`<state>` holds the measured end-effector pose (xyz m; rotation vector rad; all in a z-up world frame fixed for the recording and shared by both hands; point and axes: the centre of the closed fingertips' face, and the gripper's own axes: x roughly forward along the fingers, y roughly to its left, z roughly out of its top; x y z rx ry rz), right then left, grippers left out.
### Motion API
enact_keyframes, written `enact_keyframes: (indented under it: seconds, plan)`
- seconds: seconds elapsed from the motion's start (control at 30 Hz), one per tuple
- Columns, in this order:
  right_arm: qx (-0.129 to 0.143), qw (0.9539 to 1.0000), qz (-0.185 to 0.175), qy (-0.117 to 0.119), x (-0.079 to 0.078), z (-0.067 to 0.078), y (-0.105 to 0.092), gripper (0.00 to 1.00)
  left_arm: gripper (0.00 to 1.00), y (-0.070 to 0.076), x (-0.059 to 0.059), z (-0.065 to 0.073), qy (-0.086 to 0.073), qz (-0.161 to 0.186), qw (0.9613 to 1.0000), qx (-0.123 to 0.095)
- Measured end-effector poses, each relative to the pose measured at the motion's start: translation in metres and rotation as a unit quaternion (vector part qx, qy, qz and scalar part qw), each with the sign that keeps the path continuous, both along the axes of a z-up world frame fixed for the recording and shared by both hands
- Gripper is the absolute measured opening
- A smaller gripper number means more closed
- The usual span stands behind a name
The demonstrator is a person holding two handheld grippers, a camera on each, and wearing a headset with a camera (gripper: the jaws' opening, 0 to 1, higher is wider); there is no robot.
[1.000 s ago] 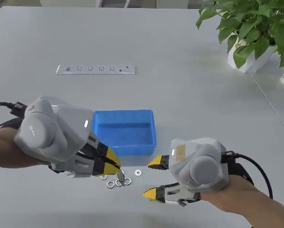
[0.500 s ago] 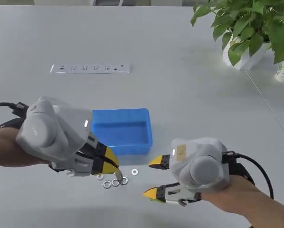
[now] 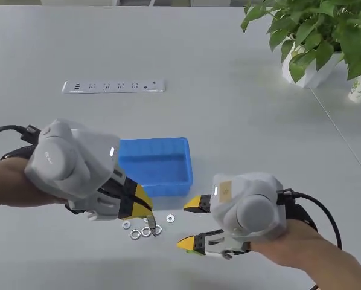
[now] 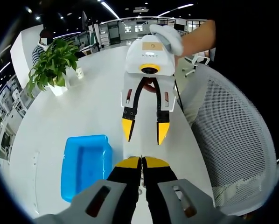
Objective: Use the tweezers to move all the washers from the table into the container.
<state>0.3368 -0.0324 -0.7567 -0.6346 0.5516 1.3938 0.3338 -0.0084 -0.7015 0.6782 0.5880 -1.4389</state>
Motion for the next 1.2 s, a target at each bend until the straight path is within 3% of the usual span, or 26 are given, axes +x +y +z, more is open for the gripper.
enact_keyframes:
  seconds: [0.6, 1.2]
  plan:
    - [0.014, 0.9991, 0.037, 0.012, -0.005, -0.011, 0.038, 0.27, 0.05, -0.002, 0.000, 0.000, 0.009, -0.002, 1.0000, -0.002]
    - [0.014, 0.9993, 0.028, 0.019, 0.001, -0.023, 0.049, 0.14, 0.05, 0.000, 0.000, -0.002, 0.015, -0.005, 0.9999, 0.001]
